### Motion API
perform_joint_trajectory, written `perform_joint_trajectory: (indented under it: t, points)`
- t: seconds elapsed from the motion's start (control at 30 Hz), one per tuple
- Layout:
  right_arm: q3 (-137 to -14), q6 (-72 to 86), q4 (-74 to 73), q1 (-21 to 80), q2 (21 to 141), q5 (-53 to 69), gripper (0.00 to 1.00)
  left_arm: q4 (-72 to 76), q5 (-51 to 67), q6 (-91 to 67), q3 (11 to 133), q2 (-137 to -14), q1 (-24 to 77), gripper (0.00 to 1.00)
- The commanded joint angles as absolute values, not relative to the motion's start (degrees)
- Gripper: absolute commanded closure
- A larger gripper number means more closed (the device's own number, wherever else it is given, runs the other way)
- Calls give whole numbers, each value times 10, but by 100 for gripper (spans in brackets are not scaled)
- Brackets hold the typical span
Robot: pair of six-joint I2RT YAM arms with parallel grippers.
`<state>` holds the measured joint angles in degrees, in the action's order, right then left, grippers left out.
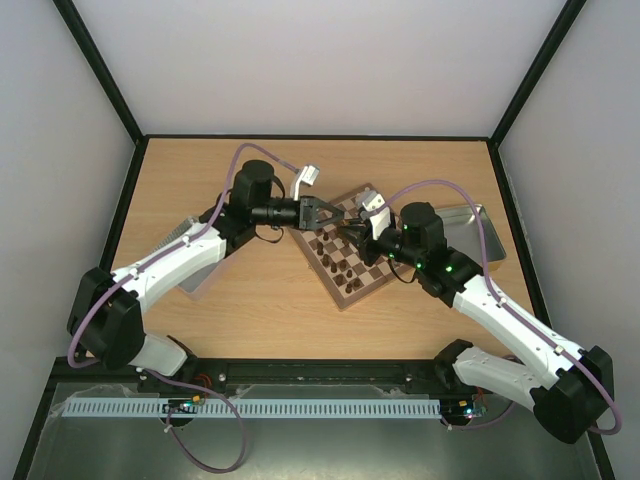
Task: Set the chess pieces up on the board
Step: Place the chess piece on the chessboard.
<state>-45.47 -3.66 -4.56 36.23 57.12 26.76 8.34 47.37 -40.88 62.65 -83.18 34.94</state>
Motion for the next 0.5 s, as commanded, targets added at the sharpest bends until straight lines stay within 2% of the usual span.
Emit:
perform_joint_trajectory:
  t: [0.0,0.07,0.1,0.2,0.27,0.37,0.47]
  points:
    - [-473,-42,-40,362,570,275,97,79,494,-398,641,-835,345,93]
    - [-473,-39,-40,362,569,273,96,77,493,-394,639,-834,347,95]
    - [-475,-34,-41,362,569,267,89,72,488,-389,639,-833,346,95]
    - [-481,-4,-54,362,566,239,60,46,441,-362,641,-826,346,95]
    - [-478,19,-59,362,556,216,47,29,386,-337,639,-817,346,95]
    - [-455,81,-58,362,528,168,37,9,288,-300,631,-811,347,94]
    - [-449,165,-81,362,515,60,32,0,196,-265,619,-817,360,95]
